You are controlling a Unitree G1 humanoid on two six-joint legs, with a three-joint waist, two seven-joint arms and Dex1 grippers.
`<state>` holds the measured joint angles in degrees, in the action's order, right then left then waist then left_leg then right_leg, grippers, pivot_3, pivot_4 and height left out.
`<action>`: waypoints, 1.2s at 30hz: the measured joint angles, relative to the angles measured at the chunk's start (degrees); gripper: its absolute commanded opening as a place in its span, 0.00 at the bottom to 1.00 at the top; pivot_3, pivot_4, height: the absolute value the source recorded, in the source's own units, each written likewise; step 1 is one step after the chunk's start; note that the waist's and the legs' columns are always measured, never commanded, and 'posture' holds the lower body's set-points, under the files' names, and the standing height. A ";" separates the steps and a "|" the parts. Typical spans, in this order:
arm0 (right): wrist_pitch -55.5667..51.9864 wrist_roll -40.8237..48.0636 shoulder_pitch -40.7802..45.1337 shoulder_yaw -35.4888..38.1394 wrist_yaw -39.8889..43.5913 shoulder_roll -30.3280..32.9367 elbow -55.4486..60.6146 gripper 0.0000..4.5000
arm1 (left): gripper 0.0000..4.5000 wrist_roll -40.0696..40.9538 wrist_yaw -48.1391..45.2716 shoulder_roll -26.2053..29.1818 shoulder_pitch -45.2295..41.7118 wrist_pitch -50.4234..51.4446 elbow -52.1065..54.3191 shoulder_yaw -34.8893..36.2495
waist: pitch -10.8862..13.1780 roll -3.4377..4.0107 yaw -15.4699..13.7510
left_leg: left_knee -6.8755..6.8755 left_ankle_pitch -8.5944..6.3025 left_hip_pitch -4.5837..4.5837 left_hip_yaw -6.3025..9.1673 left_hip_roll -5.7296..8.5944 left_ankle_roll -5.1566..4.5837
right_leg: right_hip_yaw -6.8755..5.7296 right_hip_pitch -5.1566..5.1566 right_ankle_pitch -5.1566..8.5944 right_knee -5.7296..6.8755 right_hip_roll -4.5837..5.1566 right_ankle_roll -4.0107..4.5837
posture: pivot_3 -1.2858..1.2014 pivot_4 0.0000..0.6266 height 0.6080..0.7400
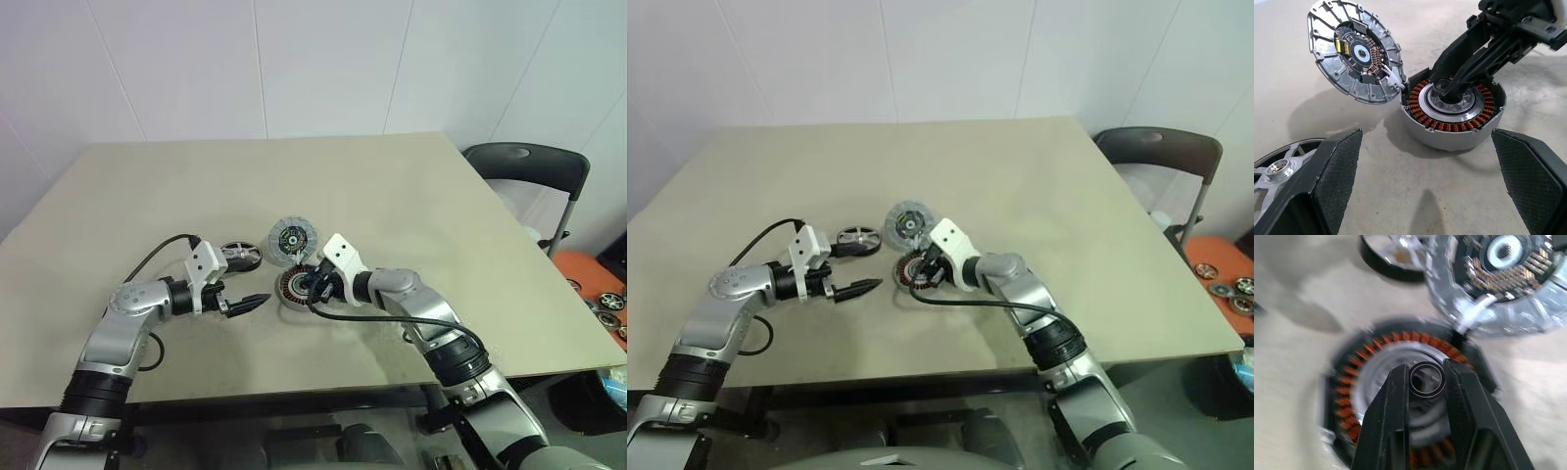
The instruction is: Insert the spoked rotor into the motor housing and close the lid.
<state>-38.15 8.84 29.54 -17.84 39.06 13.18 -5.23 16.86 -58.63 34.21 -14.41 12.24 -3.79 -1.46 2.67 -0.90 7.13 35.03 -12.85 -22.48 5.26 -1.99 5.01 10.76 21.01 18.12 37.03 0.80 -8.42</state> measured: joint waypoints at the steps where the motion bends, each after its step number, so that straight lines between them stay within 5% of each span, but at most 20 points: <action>1: -0.29 0.38 0.00 0.11 0.09 -0.34 0.43 0.15 | 1.00 -0.01 0.02 0.00 0.00 0.01 0.00 -0.03 | 0.00 0.00 0.00 | 0.00 0.00 0.00 0.00 0.00 0.00 | 0.00 0.01 0.00 0.00 0.00 0.00 | 0.52 0.00 1.00; 36: -1.55 -0.78 -0.28 -0.91 0.07 0.81 0.38 0.15 | 1.00 -0.50 0.03 -0.16 -0.01 0.03 -0.12 -0.21 | 0.00 0.00 0.02 | -0.01 0.00 -0.01 0.00 0.00 0.00 | 0.00 0.02 0.01 -0.01 0.00 0.01 | 0.52 0.00 1.00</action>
<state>-39.69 8.06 29.26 -18.75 39.13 13.99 -4.84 16.37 -58.60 34.05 -14.42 12.27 -3.91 -1.67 2.67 -0.90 7.15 35.02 -12.85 -22.49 5.26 -1.99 5.01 10.76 21.03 18.13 37.01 0.80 -8.41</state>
